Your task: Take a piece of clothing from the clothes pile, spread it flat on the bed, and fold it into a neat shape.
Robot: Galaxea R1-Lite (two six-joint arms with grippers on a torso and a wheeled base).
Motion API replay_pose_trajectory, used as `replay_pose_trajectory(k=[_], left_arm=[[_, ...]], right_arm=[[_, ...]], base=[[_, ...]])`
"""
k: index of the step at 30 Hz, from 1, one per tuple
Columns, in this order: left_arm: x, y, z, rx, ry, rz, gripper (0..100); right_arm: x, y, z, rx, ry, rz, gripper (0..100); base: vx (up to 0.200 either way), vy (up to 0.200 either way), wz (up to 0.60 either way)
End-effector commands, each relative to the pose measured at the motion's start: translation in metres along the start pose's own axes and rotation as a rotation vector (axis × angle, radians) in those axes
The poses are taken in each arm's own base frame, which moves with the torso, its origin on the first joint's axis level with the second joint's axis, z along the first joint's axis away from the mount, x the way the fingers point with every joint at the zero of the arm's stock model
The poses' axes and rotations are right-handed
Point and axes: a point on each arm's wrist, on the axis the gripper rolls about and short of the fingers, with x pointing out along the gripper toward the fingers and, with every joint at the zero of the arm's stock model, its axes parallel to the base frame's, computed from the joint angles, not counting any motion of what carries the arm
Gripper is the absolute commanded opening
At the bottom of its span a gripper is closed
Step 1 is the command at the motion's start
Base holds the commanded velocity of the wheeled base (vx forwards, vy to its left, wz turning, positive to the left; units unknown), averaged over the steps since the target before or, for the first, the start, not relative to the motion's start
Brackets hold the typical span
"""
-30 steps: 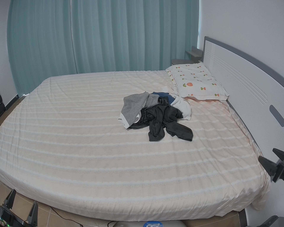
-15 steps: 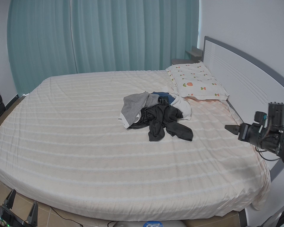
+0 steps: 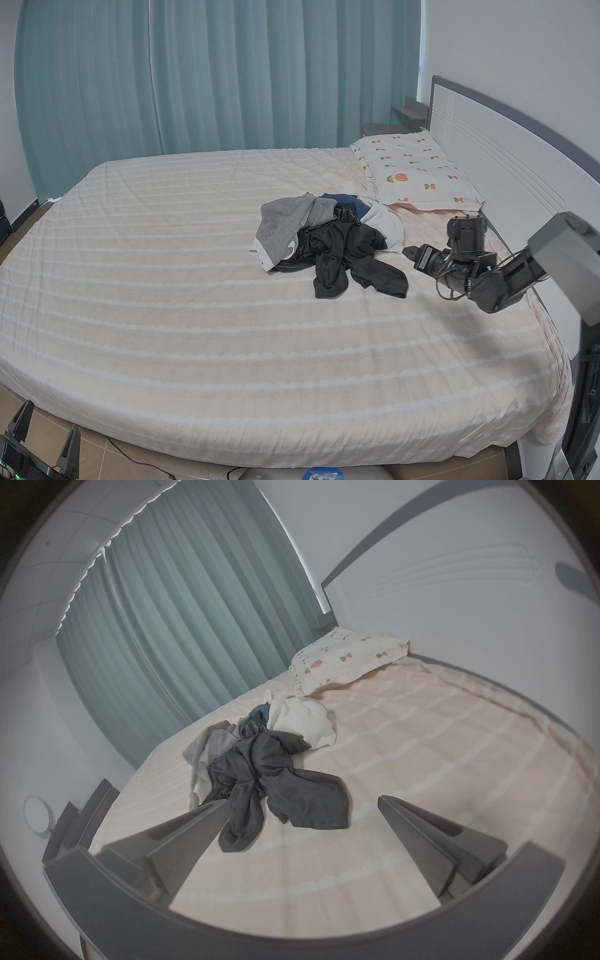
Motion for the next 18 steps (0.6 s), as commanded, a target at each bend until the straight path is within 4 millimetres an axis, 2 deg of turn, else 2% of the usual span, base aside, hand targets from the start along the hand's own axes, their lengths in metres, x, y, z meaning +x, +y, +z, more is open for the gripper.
replay_pose_trajectory(k=[1, 7, 9, 14, 18], left_arm=[[0.001, 0.000, -0.005, 0.000, 0.013, 0.000, 100], [0.001, 0.000, -0.004, 0.000, 0.012, 0.000, 100], [0.001, 0.000, -0.004, 0.000, 0.012, 0.000, 100], [0.001, 0.000, -0.004, 0.000, 0.012, 0.000, 100], [0.001, 0.000, -0.005, 0.000, 0.013, 0.000, 100]], right_arm=[[0.069, -0.009, -0.065, 0.029, 0.052, -0.039, 100], [0.086, -0.015, -0.064, 0.045, 0.024, -0.046, 100], [0.090, -0.019, -0.070, 0.051, 0.031, -0.052, 100], [0.109, -0.017, -0.072, 0.094, -0.004, -0.034, 100], [0.116, -0.016, -0.075, 0.124, -0.015, -0.025, 100]], base=[[0.000, 0.000, 0.00], [0.000, 0.000, 0.00], [0.000, 0.000, 0.00], [0.000, 0.000, 0.00], [0.000, 0.000, 0.00]])
